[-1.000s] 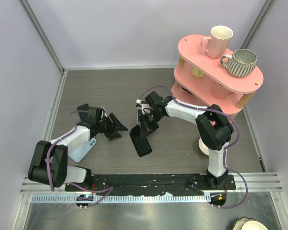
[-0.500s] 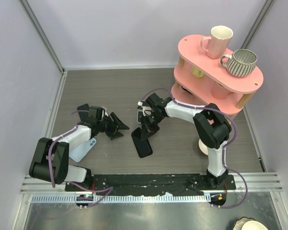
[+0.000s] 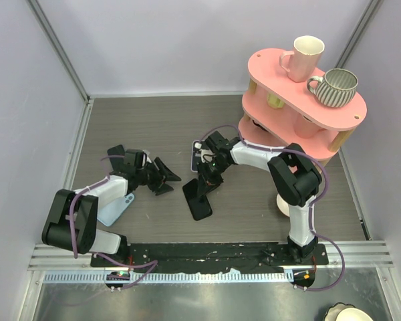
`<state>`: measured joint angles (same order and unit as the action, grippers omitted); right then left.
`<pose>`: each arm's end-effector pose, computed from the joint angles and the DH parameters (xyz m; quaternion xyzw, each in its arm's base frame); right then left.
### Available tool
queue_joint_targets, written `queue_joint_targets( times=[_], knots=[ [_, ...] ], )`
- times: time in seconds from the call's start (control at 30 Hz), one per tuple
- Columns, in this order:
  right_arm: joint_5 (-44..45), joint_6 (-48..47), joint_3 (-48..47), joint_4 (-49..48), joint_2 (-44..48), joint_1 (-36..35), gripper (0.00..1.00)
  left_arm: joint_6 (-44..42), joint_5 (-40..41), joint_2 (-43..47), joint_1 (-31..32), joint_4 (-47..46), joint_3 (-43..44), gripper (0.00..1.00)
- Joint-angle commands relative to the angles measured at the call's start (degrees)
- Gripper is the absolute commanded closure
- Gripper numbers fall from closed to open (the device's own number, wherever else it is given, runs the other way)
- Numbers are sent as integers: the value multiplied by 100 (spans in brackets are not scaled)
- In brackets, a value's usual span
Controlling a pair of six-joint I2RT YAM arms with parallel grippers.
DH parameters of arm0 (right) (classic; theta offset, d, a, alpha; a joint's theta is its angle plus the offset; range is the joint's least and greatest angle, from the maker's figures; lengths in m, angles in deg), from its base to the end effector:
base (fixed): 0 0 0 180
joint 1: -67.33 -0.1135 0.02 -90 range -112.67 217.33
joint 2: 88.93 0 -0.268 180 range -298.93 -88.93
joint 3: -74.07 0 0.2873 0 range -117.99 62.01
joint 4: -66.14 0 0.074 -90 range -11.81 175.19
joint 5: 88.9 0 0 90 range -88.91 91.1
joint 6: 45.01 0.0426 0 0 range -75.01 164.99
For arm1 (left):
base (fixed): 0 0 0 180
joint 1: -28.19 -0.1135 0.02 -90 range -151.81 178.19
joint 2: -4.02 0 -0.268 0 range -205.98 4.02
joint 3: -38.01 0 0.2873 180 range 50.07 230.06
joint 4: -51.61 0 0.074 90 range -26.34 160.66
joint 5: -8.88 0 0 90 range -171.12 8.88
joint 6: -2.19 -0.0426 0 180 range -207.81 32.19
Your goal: Put the phone into the phone case
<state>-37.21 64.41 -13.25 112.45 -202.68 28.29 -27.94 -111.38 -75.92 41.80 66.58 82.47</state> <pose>0.3073 0.2832 0.1283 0.2076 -0.9119 -0.3523 0.0347 0.2648 -0.0862 0.1252 -0.2756 0.8701 -0.3922 0.1148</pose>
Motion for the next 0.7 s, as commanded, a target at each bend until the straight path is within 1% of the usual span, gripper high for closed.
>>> queue_joint_targets(
  times=[0.0, 0.07, 0.17, 0.33, 0.53, 0.6, 0.67],
  knots=[
    [772, 35, 196, -7, -33, -121, 75, 68, -200, -65, 37, -265, -32, 40],
    [824, 88, 188, -7, 37, -103, 69, 68, -199, -74, 37, -265, -41, 40],
    [912, 141, 179, -7, 186, -51, 64, 68, -199, -74, 37, -265, -41, 40],
    [948, 80, 179, 116, 433, 55, 62, 68, -208, -74, 37, -265, -24, 40],
    [869, -96, 205, 327, 775, 415, 59, 6, -226, -100, 37, -257, 3, 41],
    [834, -131, 214, 362, 881, 450, 55, 15, -226, -109, 37, -257, 12, 40],
    [816, -140, 205, 371, 916, 442, 54, 24, -226, -127, 37, -248, 29, 40]
  ],
)
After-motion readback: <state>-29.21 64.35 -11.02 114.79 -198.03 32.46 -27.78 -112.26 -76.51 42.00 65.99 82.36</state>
